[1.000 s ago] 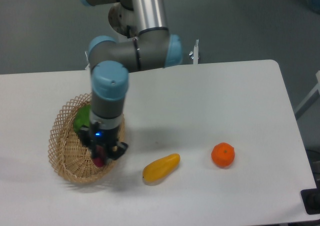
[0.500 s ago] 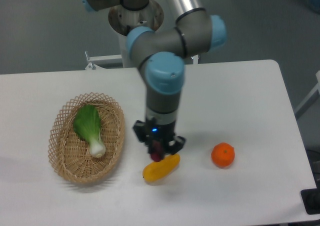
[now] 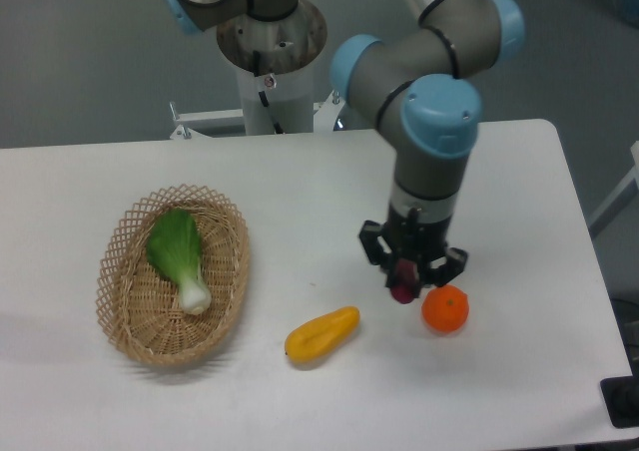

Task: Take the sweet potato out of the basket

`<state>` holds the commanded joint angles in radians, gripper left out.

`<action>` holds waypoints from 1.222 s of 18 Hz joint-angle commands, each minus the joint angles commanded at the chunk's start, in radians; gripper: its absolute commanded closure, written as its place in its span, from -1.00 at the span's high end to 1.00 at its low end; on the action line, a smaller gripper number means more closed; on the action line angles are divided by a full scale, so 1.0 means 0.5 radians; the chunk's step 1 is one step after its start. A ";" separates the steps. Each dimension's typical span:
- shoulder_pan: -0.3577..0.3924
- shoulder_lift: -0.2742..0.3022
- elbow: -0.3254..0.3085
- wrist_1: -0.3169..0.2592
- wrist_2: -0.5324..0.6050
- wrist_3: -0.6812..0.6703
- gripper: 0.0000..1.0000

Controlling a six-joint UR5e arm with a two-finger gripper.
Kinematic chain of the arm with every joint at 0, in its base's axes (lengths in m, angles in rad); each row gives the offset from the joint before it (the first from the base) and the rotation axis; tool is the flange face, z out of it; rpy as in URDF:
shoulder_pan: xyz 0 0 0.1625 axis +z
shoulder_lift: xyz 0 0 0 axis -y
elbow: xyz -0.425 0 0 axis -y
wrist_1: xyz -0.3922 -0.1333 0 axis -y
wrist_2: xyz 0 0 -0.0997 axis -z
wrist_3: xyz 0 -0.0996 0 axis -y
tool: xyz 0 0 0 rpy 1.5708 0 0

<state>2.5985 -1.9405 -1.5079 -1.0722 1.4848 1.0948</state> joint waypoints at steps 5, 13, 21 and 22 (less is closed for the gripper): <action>0.104 -0.028 0.018 0.000 0.003 0.282 -0.51; 0.193 -0.120 0.110 -0.025 0.074 0.556 -0.50; 0.230 -0.132 0.111 -0.022 0.123 0.654 -0.49; 0.227 -0.132 0.111 -0.022 0.123 0.651 -0.49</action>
